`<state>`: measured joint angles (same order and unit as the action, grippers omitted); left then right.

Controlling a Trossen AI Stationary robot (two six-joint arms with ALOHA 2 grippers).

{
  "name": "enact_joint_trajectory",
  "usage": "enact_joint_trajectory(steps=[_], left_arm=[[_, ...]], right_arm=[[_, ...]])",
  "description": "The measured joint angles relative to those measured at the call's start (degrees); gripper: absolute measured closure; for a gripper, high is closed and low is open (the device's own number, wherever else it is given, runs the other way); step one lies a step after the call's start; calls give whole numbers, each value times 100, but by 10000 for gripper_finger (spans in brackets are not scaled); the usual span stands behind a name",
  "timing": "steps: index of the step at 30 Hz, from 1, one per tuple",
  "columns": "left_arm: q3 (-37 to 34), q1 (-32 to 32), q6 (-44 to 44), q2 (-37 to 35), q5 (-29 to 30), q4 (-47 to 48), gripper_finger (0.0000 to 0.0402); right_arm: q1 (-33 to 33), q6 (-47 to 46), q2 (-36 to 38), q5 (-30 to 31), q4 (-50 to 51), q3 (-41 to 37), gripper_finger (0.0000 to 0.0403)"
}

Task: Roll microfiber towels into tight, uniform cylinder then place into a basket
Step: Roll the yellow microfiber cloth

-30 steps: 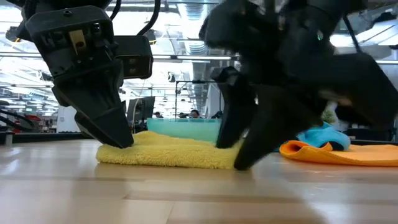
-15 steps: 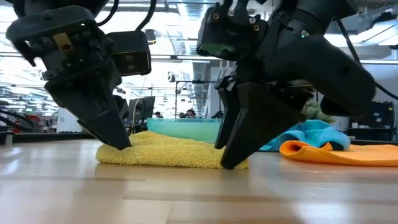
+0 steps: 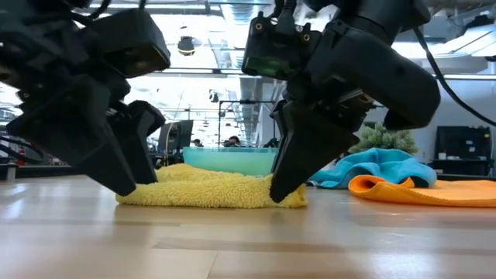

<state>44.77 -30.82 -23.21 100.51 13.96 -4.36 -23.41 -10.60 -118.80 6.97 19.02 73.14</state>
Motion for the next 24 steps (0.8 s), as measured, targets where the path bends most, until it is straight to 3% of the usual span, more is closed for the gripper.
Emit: enact_joint_trajectory(steps=[7, 13, 18, 24], left_arm=[[150, -273, 564, 0, 189, 300, 232], [679, -619, 1228, 0, 1151, 1404, 232], [753, -847, 1766, -2, 2060, 1550, 232], [537, -703, 1918, -2, 1908, 1461, 232]], right_arm=[[42, -8, -2, -169, -58, 0, 393], [147, -187, 0, -407, -63, 0, 383], [157, -210, 4, -548, -81, 0, 392], [155, -291, 0, -565, -141, 0, 382]])
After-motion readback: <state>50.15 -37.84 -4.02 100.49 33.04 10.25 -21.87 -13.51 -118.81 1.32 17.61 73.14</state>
